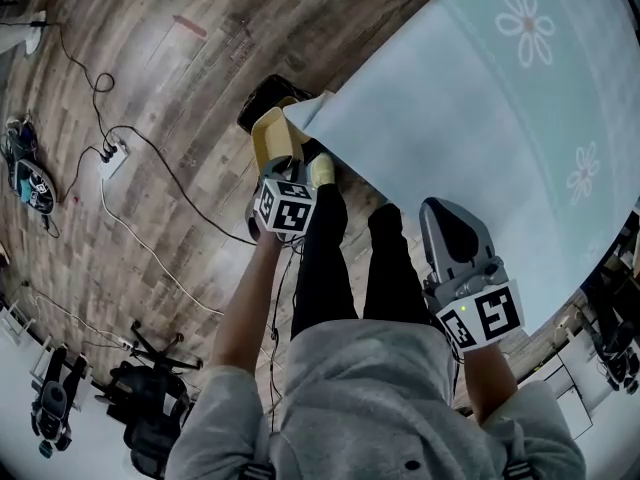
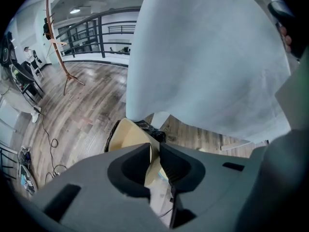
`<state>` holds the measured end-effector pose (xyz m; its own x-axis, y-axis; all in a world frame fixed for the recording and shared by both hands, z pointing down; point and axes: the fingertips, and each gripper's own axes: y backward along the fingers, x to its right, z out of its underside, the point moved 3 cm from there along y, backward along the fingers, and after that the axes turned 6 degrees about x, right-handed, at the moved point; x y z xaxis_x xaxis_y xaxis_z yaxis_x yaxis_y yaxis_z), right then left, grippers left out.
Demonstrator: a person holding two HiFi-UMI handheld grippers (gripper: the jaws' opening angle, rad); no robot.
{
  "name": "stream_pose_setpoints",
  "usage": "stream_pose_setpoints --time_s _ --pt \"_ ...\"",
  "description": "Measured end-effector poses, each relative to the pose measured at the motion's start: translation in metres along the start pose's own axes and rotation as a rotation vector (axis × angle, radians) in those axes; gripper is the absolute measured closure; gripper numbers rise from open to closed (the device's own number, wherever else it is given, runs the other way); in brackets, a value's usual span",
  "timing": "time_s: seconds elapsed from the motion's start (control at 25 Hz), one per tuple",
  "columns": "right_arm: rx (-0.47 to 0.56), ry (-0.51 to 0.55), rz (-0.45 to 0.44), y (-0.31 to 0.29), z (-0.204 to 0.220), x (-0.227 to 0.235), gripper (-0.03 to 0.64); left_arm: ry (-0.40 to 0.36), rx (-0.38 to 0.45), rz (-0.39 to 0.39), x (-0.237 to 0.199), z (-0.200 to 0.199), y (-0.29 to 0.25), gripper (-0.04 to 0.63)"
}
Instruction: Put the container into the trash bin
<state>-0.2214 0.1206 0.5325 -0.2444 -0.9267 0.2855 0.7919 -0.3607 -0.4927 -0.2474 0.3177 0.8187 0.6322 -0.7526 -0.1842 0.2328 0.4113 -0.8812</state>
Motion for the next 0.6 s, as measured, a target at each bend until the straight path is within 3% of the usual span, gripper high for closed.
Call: stream_pose_setpoints --time_s 0.36,0.6 --pt "0.025 0.003 0.012 0.005 -0.006 0.002 0.591 0.004 0.0 0.004 0.0 -0.002 0.01 0.535" --pt "0.062 0.012 0.024 0.014 -0.016 0.006 0.591 0.01 0.059 -0.001 0.005 -0.03 0.033 0.535"
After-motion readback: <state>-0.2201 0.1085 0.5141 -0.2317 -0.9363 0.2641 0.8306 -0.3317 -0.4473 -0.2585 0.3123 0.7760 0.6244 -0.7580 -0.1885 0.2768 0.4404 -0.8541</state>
